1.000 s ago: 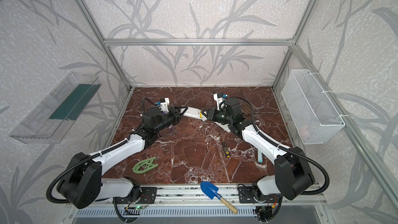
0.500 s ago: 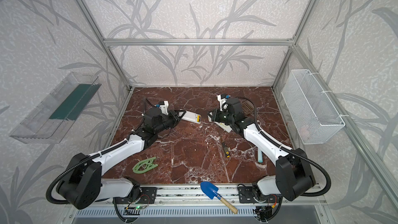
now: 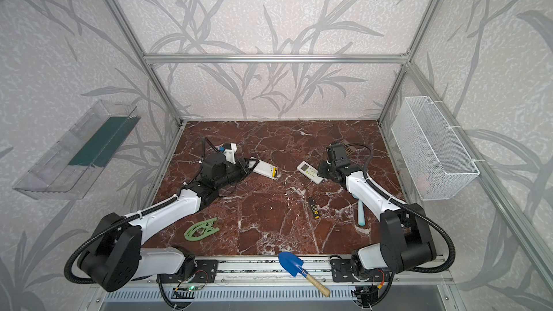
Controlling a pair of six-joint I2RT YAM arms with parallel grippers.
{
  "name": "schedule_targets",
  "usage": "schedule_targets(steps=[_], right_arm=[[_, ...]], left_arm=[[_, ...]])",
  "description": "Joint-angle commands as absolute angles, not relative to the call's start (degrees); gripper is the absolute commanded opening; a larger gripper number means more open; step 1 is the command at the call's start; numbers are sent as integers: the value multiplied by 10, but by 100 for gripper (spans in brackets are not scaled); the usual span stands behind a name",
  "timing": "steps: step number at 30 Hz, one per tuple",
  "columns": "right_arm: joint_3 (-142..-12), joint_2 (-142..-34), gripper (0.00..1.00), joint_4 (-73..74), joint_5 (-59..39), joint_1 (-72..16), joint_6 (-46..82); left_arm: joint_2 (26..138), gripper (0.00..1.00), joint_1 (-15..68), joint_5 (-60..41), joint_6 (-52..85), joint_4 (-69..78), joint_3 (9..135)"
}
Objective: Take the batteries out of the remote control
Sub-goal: 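Pull the battery cover away with the right gripper while the left holds the remote, then lower the white battery cover onto the table and open the right gripper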
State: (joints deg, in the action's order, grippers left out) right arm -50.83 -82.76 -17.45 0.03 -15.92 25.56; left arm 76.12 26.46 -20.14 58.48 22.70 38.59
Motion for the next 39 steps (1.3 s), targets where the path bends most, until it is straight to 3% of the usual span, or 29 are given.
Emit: schedule_targets(steps=[1,5,8,17,34,39], right_arm=[[-502,-845,0,-206,18,-177,240],[-488,-838,0,-162,50,-242,209],[-496,-846,0,-121,7,-266,213],[-629,-992,0,-110,1,-325,169],[-816,-1194,0,-140,26,-345,140],[-830,-1206,16,-140,18,-350,137]], left_arm=[[771,0,268,-212,580,269,382],[776,0,268,-202,586,282,373],[775,0,268,-191,585,275,370],[776,0,261,-185,600,292,349],[731,0,259,-168,573,230,337],[729,0,259,-167,571,225,337]])
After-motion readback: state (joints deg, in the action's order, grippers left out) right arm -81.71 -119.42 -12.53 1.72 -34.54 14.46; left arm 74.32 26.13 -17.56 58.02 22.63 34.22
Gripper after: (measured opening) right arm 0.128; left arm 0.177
